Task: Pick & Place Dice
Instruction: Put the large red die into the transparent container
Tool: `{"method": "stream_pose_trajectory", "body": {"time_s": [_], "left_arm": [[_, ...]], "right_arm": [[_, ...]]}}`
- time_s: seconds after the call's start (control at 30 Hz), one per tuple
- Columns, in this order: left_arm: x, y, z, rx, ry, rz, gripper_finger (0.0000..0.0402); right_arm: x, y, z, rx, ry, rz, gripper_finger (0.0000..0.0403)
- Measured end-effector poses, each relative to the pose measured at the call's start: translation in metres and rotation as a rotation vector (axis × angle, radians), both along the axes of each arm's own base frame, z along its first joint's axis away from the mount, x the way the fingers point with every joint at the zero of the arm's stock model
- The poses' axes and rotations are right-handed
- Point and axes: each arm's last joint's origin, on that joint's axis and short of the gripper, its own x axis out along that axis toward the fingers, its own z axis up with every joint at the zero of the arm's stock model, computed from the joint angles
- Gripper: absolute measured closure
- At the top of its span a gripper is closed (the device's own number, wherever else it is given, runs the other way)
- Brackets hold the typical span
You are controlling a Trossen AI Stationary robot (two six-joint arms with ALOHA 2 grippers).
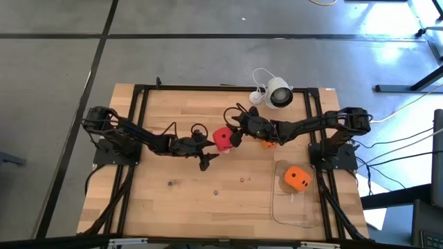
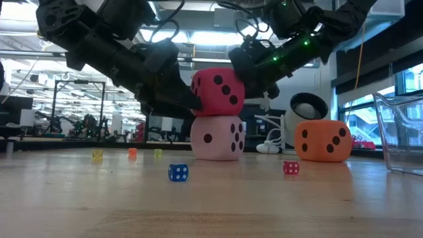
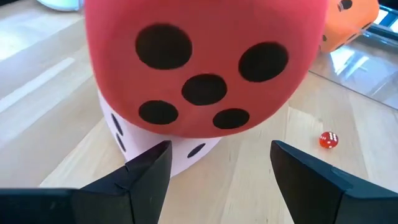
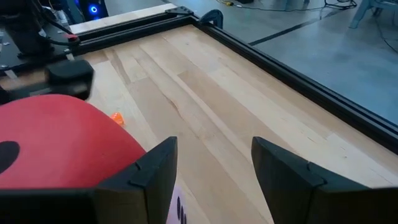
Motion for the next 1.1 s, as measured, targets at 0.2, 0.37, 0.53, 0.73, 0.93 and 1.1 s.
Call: {"method": "stream_pose_trajectory", "body": {"time_s": [0.2,0.37,0.53,0.73,0.93,1.1], "left_arm": [[-0.009,0.000,0.017,0.000,-0.008,-0.001,0.0135],[-0.017,0.000,0.025,-0.013,0.011,-0.030,0.0135],[-0.020,-0.001,0.022,-0.043,0.057,-0.052,0.0135],[-0.022,-0.004,0.018,-0.081,0.105,-0.117,0.0135],[-0.024,-0.002,0.019,-0.029,0.126,-0.196,0.0135],[-0.033,0.014,0.036,0.066,0.103,-0.158,0.0135]], "right_arm": [[-0.001,-0.003,-0.001,-0.002,0.007,-0.012,0.0194],[-0.002,-0.004,0.003,-0.003,0.003,-0.016,0.0194],[-0.010,-0.004,0.018,-0.007,-0.007,-0.017,0.0194],[-0.021,-0.003,0.026,-0.004,0.050,-0.021,0.0195],[-0.036,-0.009,0.034,-0.049,0.137,-0.067,0.0195],[-0.059,-0.014,0.051,-0.019,0.170,-0.098,0.0195]]}}
